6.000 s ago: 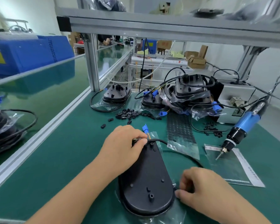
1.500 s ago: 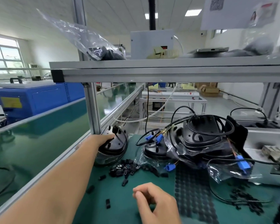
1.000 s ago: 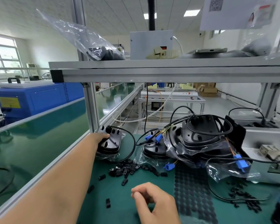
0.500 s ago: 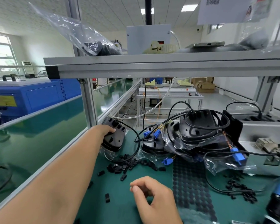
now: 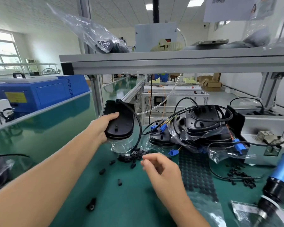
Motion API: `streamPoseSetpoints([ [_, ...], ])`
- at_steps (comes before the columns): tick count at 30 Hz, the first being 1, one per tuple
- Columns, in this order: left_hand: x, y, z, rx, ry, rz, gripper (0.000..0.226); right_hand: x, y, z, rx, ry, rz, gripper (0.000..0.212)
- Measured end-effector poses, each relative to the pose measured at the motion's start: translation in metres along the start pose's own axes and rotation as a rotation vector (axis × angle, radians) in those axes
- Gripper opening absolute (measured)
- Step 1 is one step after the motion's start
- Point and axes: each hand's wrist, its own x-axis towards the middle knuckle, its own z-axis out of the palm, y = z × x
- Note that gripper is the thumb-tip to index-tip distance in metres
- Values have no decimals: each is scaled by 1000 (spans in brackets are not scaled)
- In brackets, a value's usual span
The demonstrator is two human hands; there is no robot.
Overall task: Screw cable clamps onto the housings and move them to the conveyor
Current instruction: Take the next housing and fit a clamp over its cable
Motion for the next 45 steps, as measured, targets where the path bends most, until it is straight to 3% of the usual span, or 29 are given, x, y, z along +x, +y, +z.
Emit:
streamPoseSetpoints([
  [2,-28,19,-2,-44,-24,72,17,7,-11,1,81,13,163,15],
  [5,-68,54,1,-95,-67,181,14,20,-30,9,108,-104,426,55],
  [9,-115,88,7,-125,-130,303,11,31,-55,47,141,-226,460,87],
  [11,-137,95,7,-132,-142,325,16,40,-60,65,222,-118,496,83],
  [14,-165,96,-3,-152,-180,300,9,52,-62,77,243,152,580,51],
  [17,-188,90,-17,-137,-195,244,13,47,-63,66,339,303,633,36],
  [20,-204,82,-27,-167,-241,208,19,33,-63,40,724,278,696,21],
  [22,-212,78,-32,-173,-250,204,25,16,-59,19,970,213,759,28],
  [27,-225,78,-36,-200,-256,186,27,-43,-41,-20,926,-114,917,31],
  [31,-234,78,-33,-222,-256,175,18,-53,-31,-29,1190,130,934,34],
  [33,-237,77,-33,-218,-253,175,20,-49,-35,-26,1271,198,943,48],
  [35,-239,76,-35,-200,-248,166,21,-41,-42,-21,1209,174,982,50],
  [37,-240,71,-37,-185,-229,148,16,-34,-51,-16,1050,120,1001,27],
  [39,-238,62,-40,-171,-181,123,11,-29,-59,-16,874,65,970,20],
  [42,-230,33,-43,-125,-114,48,13,-26,-72,-32,587,5,810,19],
  [45,-222,-17,-40,-106,-130,-117,17,-25,-75,-63,430,72,641,24],
])
